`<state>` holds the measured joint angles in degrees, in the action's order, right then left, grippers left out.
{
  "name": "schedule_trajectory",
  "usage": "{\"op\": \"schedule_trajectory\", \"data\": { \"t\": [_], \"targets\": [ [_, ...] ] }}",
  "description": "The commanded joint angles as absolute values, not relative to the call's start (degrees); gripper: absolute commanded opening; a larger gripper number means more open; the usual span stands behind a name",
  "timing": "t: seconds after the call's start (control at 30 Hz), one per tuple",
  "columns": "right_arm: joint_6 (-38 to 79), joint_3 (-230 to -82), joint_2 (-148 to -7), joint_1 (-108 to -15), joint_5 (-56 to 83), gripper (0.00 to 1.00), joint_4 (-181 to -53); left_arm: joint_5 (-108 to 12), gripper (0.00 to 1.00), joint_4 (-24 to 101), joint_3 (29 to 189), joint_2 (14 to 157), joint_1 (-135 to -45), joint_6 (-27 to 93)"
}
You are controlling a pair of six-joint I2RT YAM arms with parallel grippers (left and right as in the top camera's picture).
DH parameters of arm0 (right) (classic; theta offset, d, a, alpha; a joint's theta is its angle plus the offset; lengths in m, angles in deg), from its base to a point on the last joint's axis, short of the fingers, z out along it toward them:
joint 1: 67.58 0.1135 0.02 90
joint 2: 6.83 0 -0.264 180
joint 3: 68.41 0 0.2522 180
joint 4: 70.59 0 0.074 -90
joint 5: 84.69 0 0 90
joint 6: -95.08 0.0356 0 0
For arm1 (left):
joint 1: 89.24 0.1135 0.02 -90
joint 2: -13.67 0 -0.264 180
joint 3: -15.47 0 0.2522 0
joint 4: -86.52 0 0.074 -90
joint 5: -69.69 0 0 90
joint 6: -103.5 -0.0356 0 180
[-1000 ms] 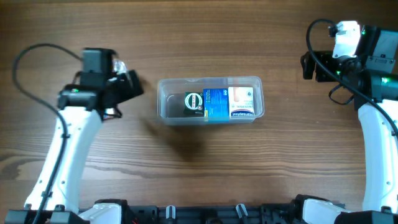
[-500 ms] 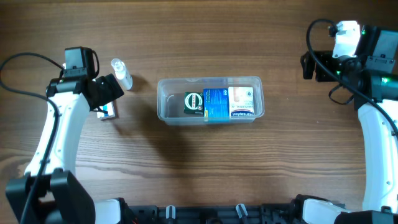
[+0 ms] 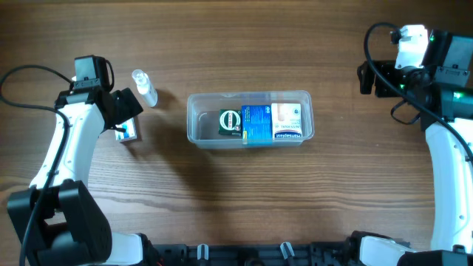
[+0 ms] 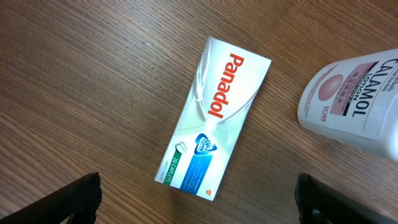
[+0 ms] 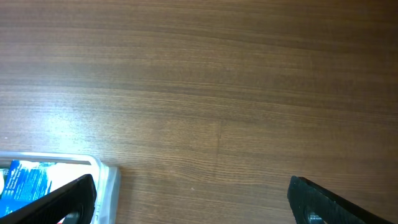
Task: Pack container
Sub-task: 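Move left gripper to clear spray bottle and grasp it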
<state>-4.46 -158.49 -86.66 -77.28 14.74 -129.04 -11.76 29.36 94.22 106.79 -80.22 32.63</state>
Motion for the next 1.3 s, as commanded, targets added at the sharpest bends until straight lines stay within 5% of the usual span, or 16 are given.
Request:
{"op": "schedule_trajectory", "data": {
  "t": [0.0, 0.7, 1.03, 1.27],
  "targets": [
    [-5.05, -158.55, -86.99, -77.32, 15.70, 1.00, -128.93, -11.45, 1.00, 30.35, 93.96, 107.73, -79.96, 31.71],
    [-5.05, -158.55, -86.99, -77.32, 15.70, 1.00, -128.93, -12.26, 1.00, 35.24, 93.96, 117.46, -79.96, 31.93],
    [-5.05, -158.55, -86.99, -77.32, 15.70, 1.00, -128.93, -17.64, 1.00, 35.00, 93.96, 93.92, -85.10, 25.22],
    [-5.05, -158.55, -86.99, -77.32, 15.70, 1.00, -128.93, -24.83, 1.00, 41.14, 93.96, 96.34, -87.63, 18.36]
  ]
}}
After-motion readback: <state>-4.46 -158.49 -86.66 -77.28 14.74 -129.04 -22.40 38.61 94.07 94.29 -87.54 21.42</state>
